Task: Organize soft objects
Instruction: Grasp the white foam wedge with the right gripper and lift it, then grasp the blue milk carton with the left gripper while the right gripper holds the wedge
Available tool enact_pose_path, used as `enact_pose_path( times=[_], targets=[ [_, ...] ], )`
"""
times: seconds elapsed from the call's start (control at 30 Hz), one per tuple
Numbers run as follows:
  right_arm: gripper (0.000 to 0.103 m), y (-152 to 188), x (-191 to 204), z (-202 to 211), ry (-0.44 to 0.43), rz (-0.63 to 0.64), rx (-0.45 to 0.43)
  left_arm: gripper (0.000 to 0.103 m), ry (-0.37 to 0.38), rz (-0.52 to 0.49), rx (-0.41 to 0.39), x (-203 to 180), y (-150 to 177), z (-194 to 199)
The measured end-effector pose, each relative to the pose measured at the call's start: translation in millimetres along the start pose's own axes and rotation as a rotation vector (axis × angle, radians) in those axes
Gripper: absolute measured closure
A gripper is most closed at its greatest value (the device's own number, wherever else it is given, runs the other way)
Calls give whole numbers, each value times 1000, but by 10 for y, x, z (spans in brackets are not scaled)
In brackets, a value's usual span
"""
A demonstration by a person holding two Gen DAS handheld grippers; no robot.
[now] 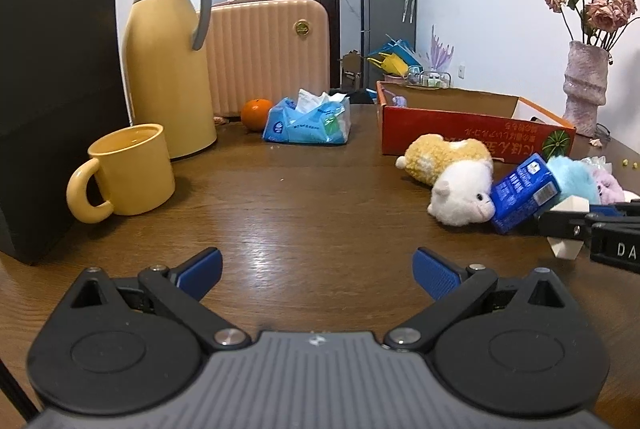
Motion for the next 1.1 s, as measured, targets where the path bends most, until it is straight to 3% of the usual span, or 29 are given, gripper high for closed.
enact_pose_path(
  times=[0.4,0.8,1.1],
  targets=[
    [82,-170,-417,170,7,-31,-91,0,26,-9,-5,-434,-191,-69],
    [82,-286,-954,222,19,-86,-156,0,76,-79,-5,-1058,-351,-208],
    [82,-347,-1282,209,36,-122,-167,0,76,-203,15,-1512,-403,-411]
  ],
)
Point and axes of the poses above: each gripper's, at about its wrist camera, not at the fingertips, and z roughly against the way its jaws point, x to its left, y to its underside, the point moved 3 cm from there along -z, roughly the way its jaws point, and after that the axes turned 6 degrees about -z, right-handed, at the moved point
